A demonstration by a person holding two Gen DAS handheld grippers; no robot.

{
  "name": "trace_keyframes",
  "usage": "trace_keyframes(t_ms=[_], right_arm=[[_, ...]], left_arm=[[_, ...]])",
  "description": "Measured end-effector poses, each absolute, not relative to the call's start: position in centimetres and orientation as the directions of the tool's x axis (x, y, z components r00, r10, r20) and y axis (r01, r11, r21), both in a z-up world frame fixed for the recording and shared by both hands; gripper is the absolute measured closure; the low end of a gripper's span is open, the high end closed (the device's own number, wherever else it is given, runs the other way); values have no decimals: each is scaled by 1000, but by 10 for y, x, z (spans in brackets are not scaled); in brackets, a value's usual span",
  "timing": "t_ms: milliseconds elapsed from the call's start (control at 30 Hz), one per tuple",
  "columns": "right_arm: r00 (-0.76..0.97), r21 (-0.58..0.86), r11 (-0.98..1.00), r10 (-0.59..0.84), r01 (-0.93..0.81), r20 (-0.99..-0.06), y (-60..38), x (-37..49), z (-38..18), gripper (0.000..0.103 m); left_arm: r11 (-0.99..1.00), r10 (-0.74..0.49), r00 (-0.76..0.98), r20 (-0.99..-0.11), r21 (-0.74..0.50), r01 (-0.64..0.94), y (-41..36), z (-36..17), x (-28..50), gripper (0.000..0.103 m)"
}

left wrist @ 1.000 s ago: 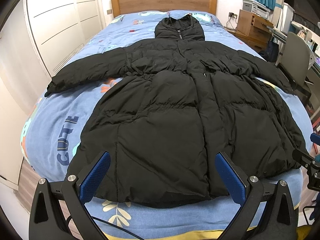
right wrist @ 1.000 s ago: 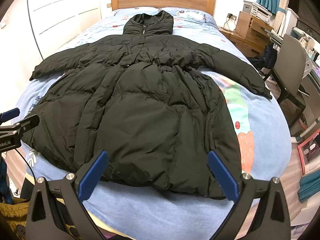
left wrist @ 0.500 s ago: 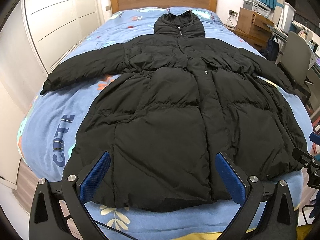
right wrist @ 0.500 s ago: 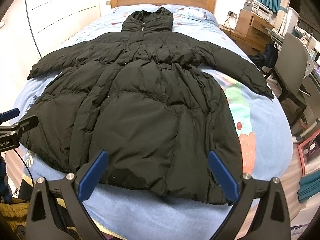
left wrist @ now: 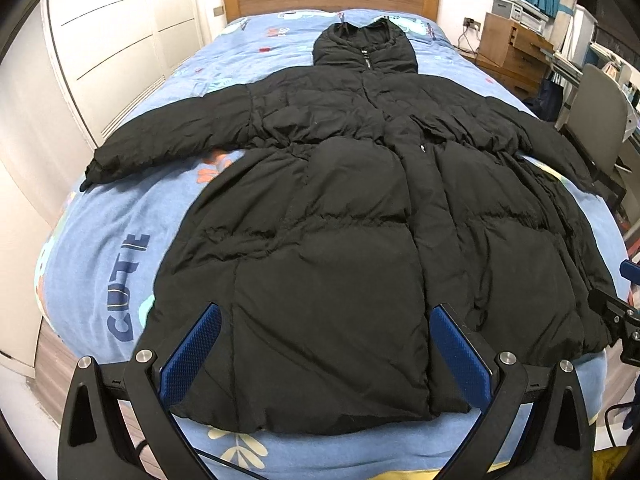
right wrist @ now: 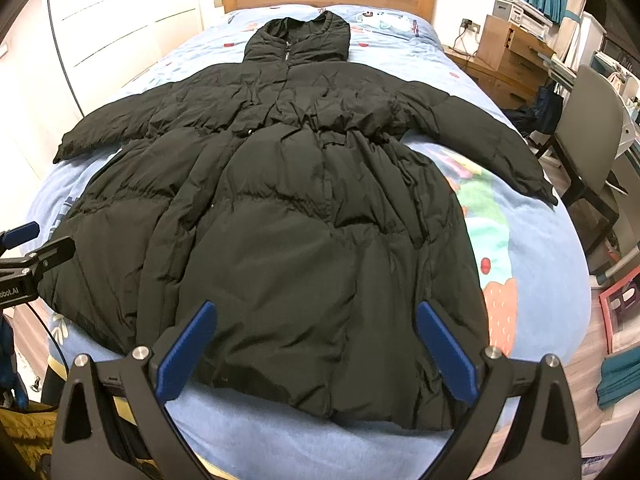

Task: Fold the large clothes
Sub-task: 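Reach the right tool to the sleeve cuff and close on it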

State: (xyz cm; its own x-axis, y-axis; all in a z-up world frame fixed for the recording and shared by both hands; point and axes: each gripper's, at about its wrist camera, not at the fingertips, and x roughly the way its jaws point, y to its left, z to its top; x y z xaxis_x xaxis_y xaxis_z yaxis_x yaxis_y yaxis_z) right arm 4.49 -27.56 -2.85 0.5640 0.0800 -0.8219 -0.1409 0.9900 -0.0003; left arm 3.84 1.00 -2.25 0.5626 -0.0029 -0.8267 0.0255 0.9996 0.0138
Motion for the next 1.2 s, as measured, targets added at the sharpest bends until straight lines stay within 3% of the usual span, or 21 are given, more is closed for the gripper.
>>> trace_keyframes(t_ms=[300, 600, 967, 1200], right_arm=[[572, 16, 987, 107, -161, -813, -278, 69, -20, 2], [580, 35, 997, 71, -72, -811, -315, 110, -18, 2], [601, 134, 970, -15, 203, -799, -439, 202, -47, 2], [601, 349, 842, 37, 411, -798, -542, 251, -99, 2]], left_arm=[[1000, 14, 582, -813, 24, 9, 25, -9, 54, 1], [997, 62, 593, -803, 28, -66, 52, 5, 95, 1], [980, 156, 554, -818, 60, -187, 80, 4, 172, 1], [972, 195, 530, -825, 89, -219, 77, -6, 207, 1]])
